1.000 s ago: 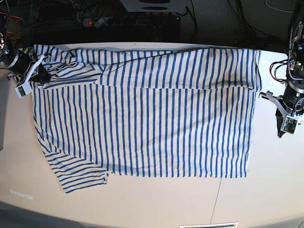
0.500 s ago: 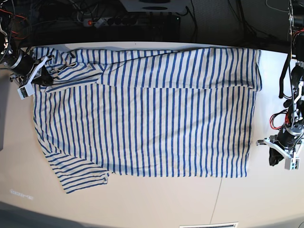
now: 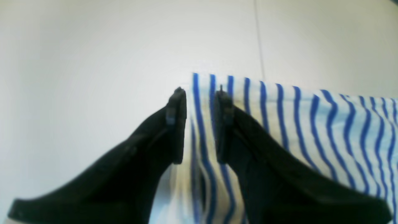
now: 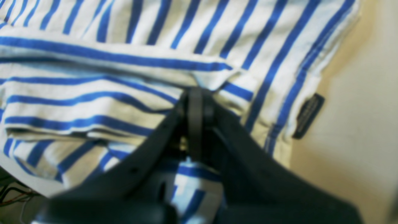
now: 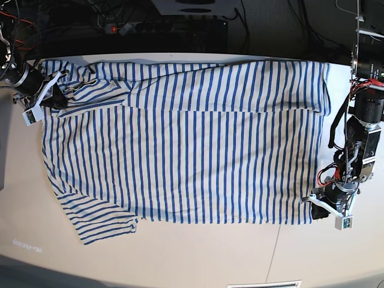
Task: Fold the T-shirt properly
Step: 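Release the left gripper and move it to grasp the hem corner, then release the right gripper from the shoulder and lift it away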
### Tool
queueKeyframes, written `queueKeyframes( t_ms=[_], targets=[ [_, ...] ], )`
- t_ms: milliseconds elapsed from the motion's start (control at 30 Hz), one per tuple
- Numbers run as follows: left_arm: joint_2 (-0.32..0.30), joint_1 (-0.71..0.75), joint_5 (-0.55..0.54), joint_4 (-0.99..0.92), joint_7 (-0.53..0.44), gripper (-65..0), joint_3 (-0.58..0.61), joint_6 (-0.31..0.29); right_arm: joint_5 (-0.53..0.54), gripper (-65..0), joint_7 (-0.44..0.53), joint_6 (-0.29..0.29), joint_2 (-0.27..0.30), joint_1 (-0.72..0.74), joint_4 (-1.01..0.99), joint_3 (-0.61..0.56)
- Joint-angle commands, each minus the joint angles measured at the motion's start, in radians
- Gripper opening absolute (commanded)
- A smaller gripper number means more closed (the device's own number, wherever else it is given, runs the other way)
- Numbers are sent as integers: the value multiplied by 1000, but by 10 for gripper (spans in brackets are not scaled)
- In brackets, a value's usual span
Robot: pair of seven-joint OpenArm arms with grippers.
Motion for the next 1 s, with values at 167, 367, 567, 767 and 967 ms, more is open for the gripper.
queueKeyframes(
  t_ms=[167,367,567,767,967],
  targets=[
    [2,-32,-52,6,91,-462,-5,-7,-29,-650,-79,64,5,-11,-5,-10],
    [0,-35,-51,-18,76,-461,-23,-7,-29,-650,-79,64,5,-11,-5,-10],
    [-3,-61,-23,-105,-8,-456,-23,-8,-29,-650,-78,64,5,-11,-5,-10],
    [-6,-60,-58,-105,-13,-456,-23,-7,-30,-650,-80,64,5,-11,-5,-10],
    [0,-60,-135,-104,69,-456,-24,-7,-29,-650,-82,64,5,-11,-5,-10]
  ],
)
